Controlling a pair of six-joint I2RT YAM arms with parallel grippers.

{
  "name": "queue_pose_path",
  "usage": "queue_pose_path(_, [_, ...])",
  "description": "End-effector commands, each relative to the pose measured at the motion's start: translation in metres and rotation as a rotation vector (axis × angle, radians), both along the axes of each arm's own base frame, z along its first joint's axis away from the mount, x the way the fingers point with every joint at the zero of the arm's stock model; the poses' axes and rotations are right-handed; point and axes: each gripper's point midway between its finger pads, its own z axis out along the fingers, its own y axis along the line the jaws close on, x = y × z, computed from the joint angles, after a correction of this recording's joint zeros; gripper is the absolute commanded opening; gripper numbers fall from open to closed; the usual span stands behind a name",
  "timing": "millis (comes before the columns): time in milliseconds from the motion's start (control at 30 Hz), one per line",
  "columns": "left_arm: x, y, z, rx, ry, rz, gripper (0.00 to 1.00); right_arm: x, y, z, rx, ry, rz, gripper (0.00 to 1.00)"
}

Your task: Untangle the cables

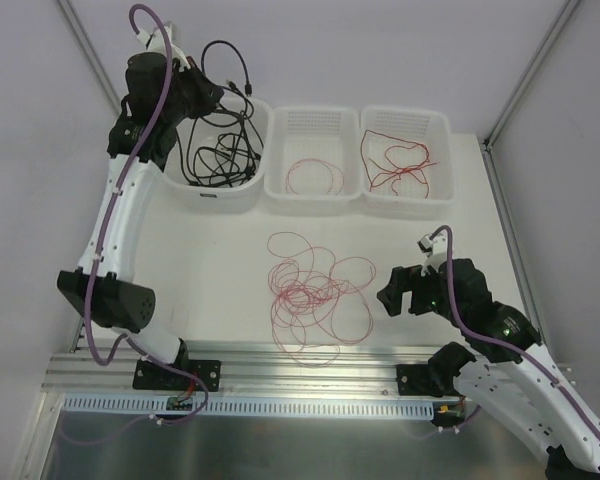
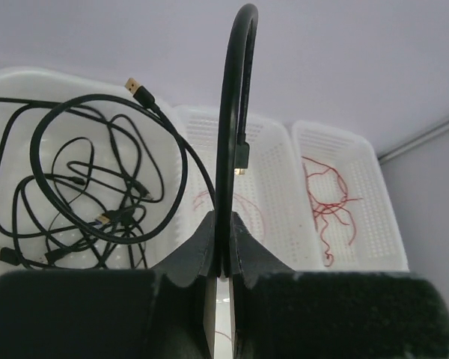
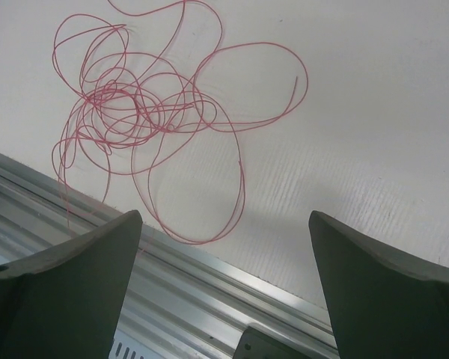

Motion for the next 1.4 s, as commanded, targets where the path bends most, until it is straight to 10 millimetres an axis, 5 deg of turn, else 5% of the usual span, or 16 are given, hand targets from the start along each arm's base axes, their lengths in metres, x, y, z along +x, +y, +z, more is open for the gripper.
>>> queue_pose_path(0, [0.042, 0.021, -0.032, -0.012, 0.062, -0.006, 0.00, -0.001, 0.003, 0.002, -0.005, -0.006, 0.029, 0.99])
queue_pose_path(167, [0.090, 0.053, -0.134, -0.013, 0.269, 0.074, 0.00, 0.001, 0.007, -0.004, -0.007, 0.008, 0.042, 1.00])
queue_pose_path(333, [0.092, 0.074, -0.242, -0.082, 0.516, 0.119, 0.00, 0.002, 0.008, -0.007, -0.014, 0.019, 0.042, 1.00])
queue_pose_path(433, [0.084, 0.081, -0.264, -0.128, 0.581, 0.120, 0.01, -0.001, 0.012, -0.004, -0.001, 0.027, 0.070, 1.00])
queue_pose_path(533, [0.077, 0.085, -0.254, -0.139, 0.568, 0.123, 0.21, -0.002, 0.014, -0.004, 0.001, 0.028, 0.084, 1.00])
queue_pose_path(600, [0.074, 0.081, -0.236, -0.139, 0.532, 0.090, 0.63, -0.003, 0.015, -0.004, -0.001, 0.032, 0.096, 1.00])
queue_pose_path(700, [0.063, 0.078, -0.194, -0.132, 0.448, 0.070, 0.93, -0.005, 0.020, -0.007, -0.003, 0.057, 0.119, 1.00])
queue_pose_path(833, [0.031, 0.076, -0.129, -0.125, 0.315, 0.055, 0.99, -0.008, 0.033, -0.016, 0.007, 0.116, 0.177, 1.00])
queue_pose_path(1033, [-0.042, 0.070, -0.080, -0.081, 0.182, 0.015, 0.99, -0.005, 0.048, -0.044, -0.084, 0.214, 0.207, 1.00])
queue_pose_path(1167, [-0.097, 0.063, -0.094, -0.088, 0.178, -0.003, 0.99, 0.005, 0.060, -0.063, -0.078, 0.266, 0.136, 0.99])
queue_pose_path(1233, [-0.127, 0.058, -0.120, -0.090, 0.204, -0.025, 0.99, 0.014, 0.070, -0.075, -0.048, 0.271, 0.115, 1.00])
queue_pose_path(1267, [-0.139, 0.057, -0.154, -0.088, 0.265, -0.031, 0.99, 0.016, 0.077, -0.077, -0.018, 0.281, 0.101, 1.00])
queue_pose_path(1367, [-0.171, 0.056, -0.181, -0.076, 0.269, -0.035, 0.99, 0.028, 0.095, -0.087, 0.038, 0.287, 0.090, 1.00])
